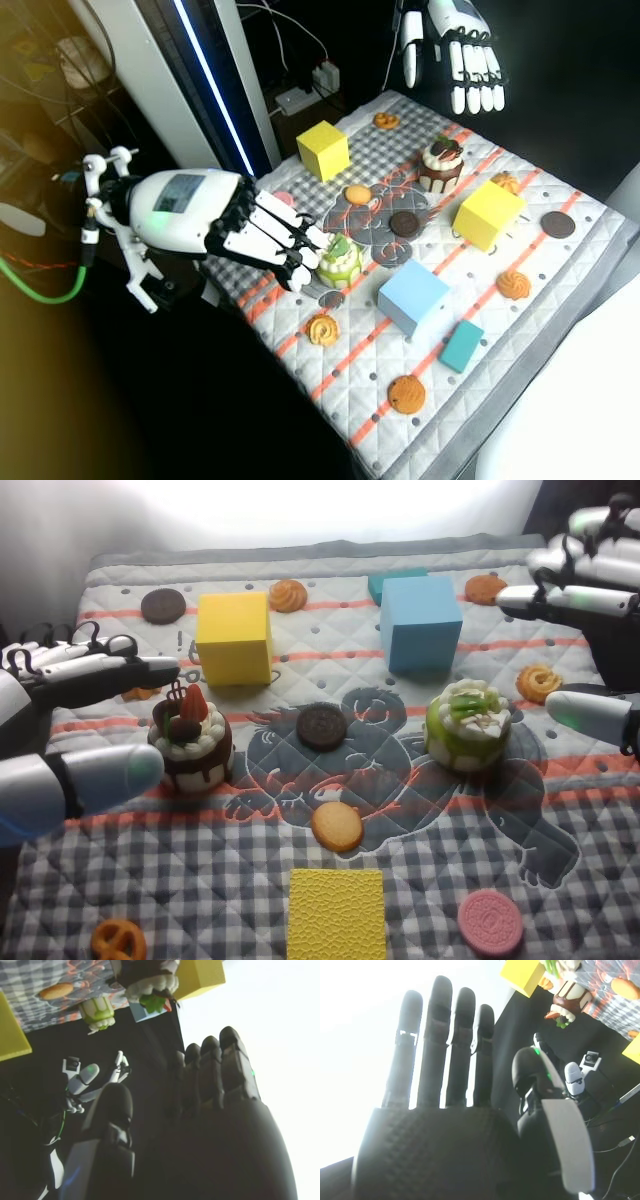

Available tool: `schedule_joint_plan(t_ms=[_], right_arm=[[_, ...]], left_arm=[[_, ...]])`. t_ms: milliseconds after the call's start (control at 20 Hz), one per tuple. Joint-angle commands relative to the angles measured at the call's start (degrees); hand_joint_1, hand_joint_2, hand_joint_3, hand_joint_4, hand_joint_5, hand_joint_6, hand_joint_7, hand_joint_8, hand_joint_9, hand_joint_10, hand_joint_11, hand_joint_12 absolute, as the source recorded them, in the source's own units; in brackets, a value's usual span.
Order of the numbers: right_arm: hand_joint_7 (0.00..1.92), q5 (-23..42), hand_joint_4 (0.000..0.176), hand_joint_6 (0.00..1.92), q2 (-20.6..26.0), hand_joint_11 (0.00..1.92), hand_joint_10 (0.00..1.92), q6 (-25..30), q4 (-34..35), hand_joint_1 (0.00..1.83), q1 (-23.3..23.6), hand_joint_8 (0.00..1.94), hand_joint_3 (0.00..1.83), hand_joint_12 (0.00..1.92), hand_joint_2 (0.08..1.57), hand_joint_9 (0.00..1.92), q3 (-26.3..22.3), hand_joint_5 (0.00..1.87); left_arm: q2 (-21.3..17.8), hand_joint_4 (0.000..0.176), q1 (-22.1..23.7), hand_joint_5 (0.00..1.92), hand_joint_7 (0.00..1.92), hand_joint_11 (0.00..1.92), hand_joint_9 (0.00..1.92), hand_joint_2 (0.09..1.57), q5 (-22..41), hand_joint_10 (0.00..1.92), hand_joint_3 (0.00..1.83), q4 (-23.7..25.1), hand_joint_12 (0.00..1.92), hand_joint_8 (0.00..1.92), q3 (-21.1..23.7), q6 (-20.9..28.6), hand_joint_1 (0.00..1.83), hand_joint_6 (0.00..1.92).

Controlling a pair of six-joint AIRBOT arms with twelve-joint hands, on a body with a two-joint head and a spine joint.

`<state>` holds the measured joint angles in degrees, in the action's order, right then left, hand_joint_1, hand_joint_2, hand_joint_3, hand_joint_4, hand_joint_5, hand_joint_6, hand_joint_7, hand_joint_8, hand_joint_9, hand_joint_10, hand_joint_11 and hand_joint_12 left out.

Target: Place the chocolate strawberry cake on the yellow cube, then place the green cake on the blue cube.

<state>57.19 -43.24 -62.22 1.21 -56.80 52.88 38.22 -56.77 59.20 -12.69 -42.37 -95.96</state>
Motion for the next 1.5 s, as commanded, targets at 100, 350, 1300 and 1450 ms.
schedule_joint_plan(t_ms=[100,350,1300,1450], right_arm=[[0.17,6.89,0.106,0.0,-0.03,0.0,0.0,-0.16,0.73,0.03,0.7,0.0,0.0,0.39,1.27,0.1,0.27,0.3],[0.16,6.52,0.103,0.0,-0.15,0.0,0.0,-0.16,0.73,0.05,0.66,0.0,0.0,0.37,1.28,0.09,0.36,0.32],[0.17,6.51,0.107,0.0,-0.31,0.0,0.0,-0.15,0.72,0.11,-0.19,0.0,0.0,0.26,1.28,0.09,0.34,0.34],[0.15,6.18,0.11,0.0,-0.31,0.0,0.0,-0.15,0.72,0.07,-0.35,0.0,0.0,0.17,1.28,0.07,0.3,0.32]], left_arm=[[0.02,0.149,0.67,0.34,0.15,0.0,0.14,1.2,6.97,0.01,0.01,0.19,0.35,0.0,-0.24,0.15,0.0,0.0],[3.07,0.166,5.45,0.25,0.11,0.0,0.08,0.97,3.53,0.0,0.0,-1.72,0.02,0.0,-3.95,-0.75,0.51,0.0],[13.03,0.176,16.15,0.15,0.25,0.0,0.34,0.78,-15.31,0.01,0.0,-6.7,1.05,0.01,-12.29,-15.32,0.76,0.01],[13.03,0.134,16.3,0.34,0.33,0.0,0.39,0.82,-17.18,0.01,0.0,-6.62,1.11,0.01,-12.84,-15.41,0.73,0.02]])
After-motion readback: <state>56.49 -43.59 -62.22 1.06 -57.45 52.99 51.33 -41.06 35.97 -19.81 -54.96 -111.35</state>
